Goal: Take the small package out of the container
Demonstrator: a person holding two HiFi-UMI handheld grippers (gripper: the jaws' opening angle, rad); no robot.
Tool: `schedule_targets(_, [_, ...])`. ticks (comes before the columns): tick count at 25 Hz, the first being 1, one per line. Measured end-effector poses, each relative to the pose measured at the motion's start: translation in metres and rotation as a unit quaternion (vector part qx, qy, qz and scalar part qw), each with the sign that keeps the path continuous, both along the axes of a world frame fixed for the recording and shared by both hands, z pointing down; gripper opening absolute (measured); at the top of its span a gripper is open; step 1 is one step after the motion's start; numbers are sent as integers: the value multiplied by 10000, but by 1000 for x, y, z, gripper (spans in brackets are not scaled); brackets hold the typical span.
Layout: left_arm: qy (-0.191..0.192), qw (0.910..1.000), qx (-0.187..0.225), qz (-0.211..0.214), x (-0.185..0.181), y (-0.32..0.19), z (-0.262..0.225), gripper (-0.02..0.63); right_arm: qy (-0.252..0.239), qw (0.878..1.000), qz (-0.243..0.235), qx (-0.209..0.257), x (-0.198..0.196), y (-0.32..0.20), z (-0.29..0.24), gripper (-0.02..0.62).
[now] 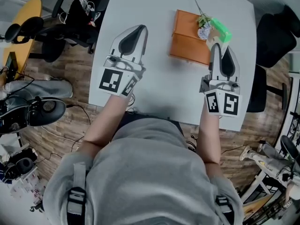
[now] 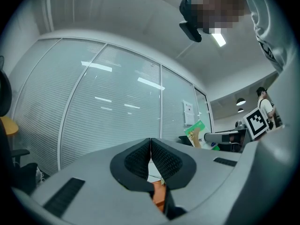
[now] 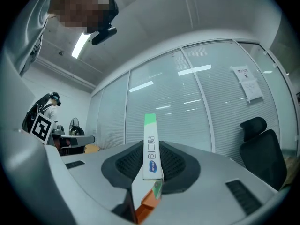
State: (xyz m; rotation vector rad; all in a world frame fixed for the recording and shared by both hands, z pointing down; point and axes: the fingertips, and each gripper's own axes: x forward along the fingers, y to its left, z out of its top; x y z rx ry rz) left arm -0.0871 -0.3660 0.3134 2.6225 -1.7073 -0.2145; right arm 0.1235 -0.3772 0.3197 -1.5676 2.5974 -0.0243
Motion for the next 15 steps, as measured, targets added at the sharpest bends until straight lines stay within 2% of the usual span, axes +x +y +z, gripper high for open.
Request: schedule_targets(15, [-22,10000,64,-4,-6,8,-9,20,96,9997,96,226,-4,12,-16,115])
